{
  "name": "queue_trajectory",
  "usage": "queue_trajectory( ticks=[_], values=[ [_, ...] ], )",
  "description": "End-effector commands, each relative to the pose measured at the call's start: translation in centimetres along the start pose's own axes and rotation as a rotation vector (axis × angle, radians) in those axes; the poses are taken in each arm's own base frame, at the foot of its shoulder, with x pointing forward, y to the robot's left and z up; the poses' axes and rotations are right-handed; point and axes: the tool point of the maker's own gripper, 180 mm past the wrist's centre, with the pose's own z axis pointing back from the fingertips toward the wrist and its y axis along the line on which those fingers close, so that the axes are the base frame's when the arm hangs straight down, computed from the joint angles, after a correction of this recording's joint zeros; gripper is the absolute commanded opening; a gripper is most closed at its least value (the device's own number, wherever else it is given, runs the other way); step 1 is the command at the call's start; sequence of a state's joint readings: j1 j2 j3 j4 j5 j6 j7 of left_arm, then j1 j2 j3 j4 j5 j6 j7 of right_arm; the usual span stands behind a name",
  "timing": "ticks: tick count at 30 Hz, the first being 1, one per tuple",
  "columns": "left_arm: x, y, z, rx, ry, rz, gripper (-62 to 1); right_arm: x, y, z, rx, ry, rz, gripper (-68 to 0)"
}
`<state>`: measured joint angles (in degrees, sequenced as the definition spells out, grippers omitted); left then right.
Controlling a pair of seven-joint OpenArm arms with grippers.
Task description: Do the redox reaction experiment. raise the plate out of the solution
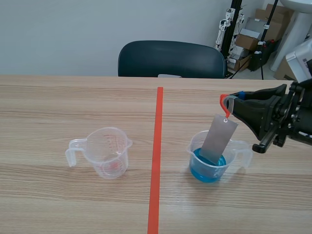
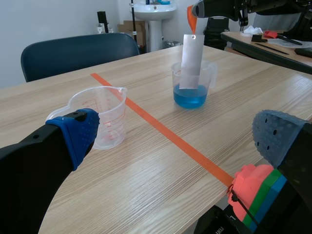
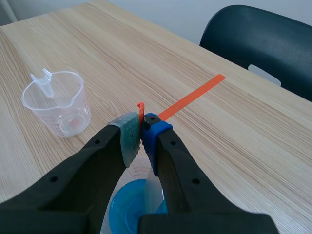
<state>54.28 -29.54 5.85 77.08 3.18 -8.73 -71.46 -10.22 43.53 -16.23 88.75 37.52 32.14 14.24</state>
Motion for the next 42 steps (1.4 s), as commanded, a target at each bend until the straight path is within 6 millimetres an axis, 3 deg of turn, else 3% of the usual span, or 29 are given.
queue_trajectory(
  ticks=[1, 36, 42],
  values=[
    [0.72, 0.08, -0.28, 0.003, -0.032, -0.002, 1.4, 0.67, -0.49, 0.17, -0.003, -0.011, 0.019, -67.3],
    [0.72, 0.08, -0.28, 0.003, -0.032, -0.002, 1.4, 0.81, -0.49, 0.18, -0.002, -0.018, 0.019, -67.3],
    [0.72, 0.08, -0.28, 0.003, -0.032, -0.002, 1.4, 1.42, -1.26, 0.44, -0.021, -0.030, 0.034, -67.3]
  ],
)
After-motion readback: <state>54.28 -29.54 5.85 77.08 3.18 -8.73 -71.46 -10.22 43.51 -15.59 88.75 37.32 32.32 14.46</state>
